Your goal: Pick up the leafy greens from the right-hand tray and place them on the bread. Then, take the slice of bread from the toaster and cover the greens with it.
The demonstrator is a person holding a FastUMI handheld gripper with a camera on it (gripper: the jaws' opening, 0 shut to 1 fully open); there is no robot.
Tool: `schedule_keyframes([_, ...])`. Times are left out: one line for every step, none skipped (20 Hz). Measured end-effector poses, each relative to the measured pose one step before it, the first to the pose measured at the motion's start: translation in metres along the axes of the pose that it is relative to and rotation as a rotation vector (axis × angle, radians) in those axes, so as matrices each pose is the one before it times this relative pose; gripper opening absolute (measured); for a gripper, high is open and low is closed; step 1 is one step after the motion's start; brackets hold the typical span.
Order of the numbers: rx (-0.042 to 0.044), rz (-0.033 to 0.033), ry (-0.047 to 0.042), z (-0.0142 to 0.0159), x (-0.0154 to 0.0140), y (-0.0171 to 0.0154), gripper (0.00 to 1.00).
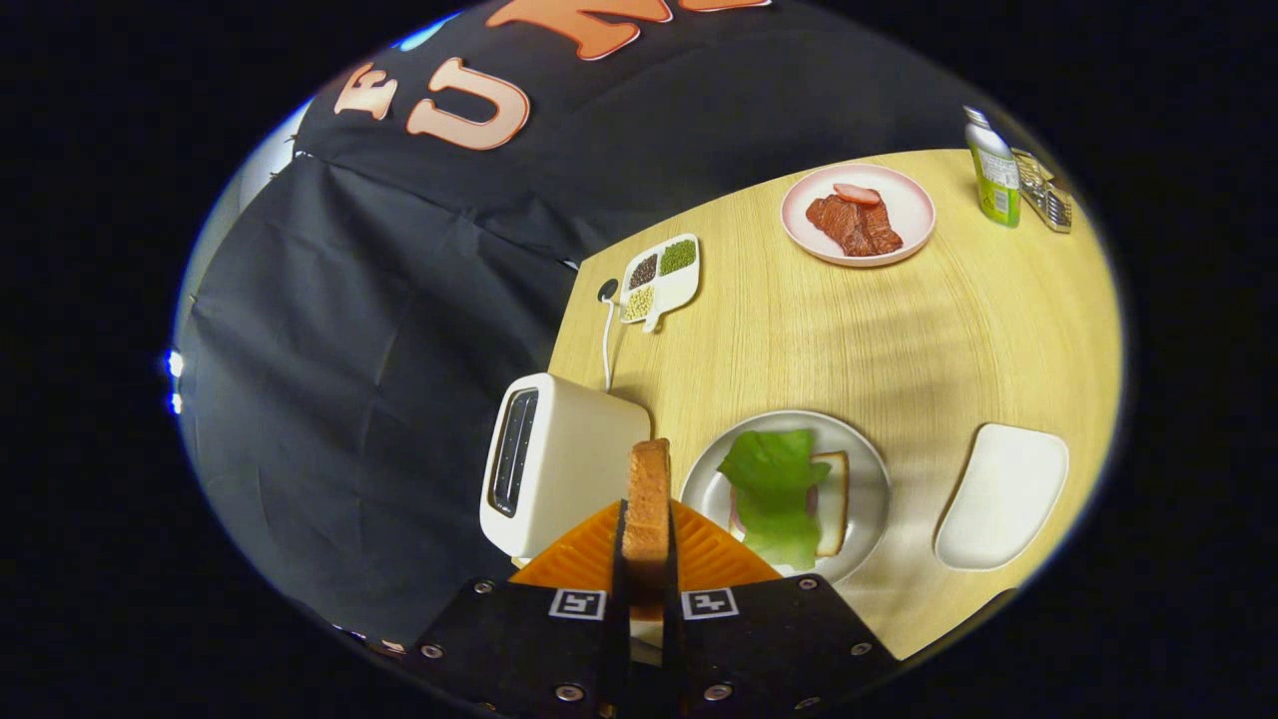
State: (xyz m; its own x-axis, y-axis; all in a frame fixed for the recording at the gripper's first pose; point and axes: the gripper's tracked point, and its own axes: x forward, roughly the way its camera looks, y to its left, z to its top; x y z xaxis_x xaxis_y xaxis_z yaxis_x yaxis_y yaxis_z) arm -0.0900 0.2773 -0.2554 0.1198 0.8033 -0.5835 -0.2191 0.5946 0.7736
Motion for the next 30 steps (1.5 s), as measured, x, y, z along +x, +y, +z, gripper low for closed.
schedule_keyframes([0.01948, 0.01079, -0.00426, -0.00352, 0.00187, -0.00953, 0.13])
schedule_keyframes([0.01664, 0.01938, 0.00339, -0.00442, 0.00269, -0.00661, 0.13])
schedule_keyframes([0.01805, 0.02088, -0.00906, -0.00083, 0.00319, -0.00620, 0.13])
schedule_keyframes([0.01481, 0.01690, -0.00003, -0.00068, 0.00311, -0.00587, 0.13])
schedule_keyframes([0.01440, 0.00776, -0.00382, -0.00258, 0.00239, -0.00726, 0.13])
schedule_keyframes([0.01225, -0.00279, 0.00388, -0.00291, 0.00455, -0.00901, 0.13])
schedule_keyframes([0.00904, -0.01142, 0.00582, -0.00275, 0.00345, -0.01014, 0.13])
schedule_keyframes([0.00067, -0.01251, 0.00315, -0.00211, 0.00511, -0.00938, 0.13])
schedule_keyframes([0.00313, -0.01522, 0.01528, -0.00451, 0.00535, -0.00899, 0.13])
schedule_keyframes([-0.00444, -0.00984, 0.00895, -0.00431, 0.00368, -0.00636, 0.13])
schedule_keyframes([-0.00194, 0.00026, 0.00358, -0.00095, 0.00302, -0.00324, 0.13])
schedule_keyframes([-0.00012, -0.00588, -0.00674, 0.00047, 0.00265, -0.00311, 0.13])
schedule_keyframes([-0.00239, -0.00008, -0.01313, 0.00349, 0.00274, -0.00351, 0.13])
schedule_keyframes([0.00562, -0.01184, -0.00565, 0.00061, 0.00233, -0.00601, 0.13])
schedule_keyframes([0.01818, -0.00620, -0.00621, 0.00174, 0.00243, -0.00457, 0.13])
schedule_keyframes([0.02041, 0.00836, -0.00404, 0.00028, 0.00054, 0.00040, 0.14])
schedule_keyframes([0.00987, 0.00024, -0.00933, 0.00108, -0.00056, -0.00060, 0.17])
schedule_keyframes([-0.00943, -0.01446, -0.00619, -0.00014, -0.00065, -0.00409, 0.20])
schedule_keyframes([-0.01458, -0.02608, -0.00871, 0.00113, -0.00142, -0.00624, 0.24])
schedule_keyframes([-0.01079, -0.03767, -0.01002, 0.00048, -0.00107, -0.00769, 0.29])
schedule_keyframes([0.00112, -0.00628, -0.00457, 0.00015, -0.00276, -0.00113, 0.39])
schedule_keyframes([0.00529, 0.00896, -0.00234, -0.00040, -0.00414, 0.00482, 0.46])
schedule_keyframes([-0.00336, 0.00713, -0.01290, 0.00190, -0.00424, 0.00501, 0.58])
schedule_keyframes([-0.01339, -0.00078, -0.01646, 0.00366, -0.00358, 0.00283, 0.61])
schedule_keyframes([-0.01663, -0.00425, -0.01061, 0.00197, -0.00542, 0.00169, 0.69])
schedule_keyframes([-0.01849, -0.00513, -0.01536, 0.00379, -0.00484, 0.00227, 0.73])
schedule_keyframes([-0.01597, -0.01308, -0.01975, 0.00493, -0.00613, -0.00059, 0.80])
schedule_keyframes([-0.02395, -0.01600, -0.01854, 0.00448, -0.00519, -0.00092, 0.84])
schedule_keyframes([-0.02304, -0.01379, -0.01782, 0.00591, -0.00720, -0.00117, 0.91])
schedule_keyframes([-0.01819, -0.00851, -0.01824, 0.00594, -0.00528, 0.00138, 0.93])
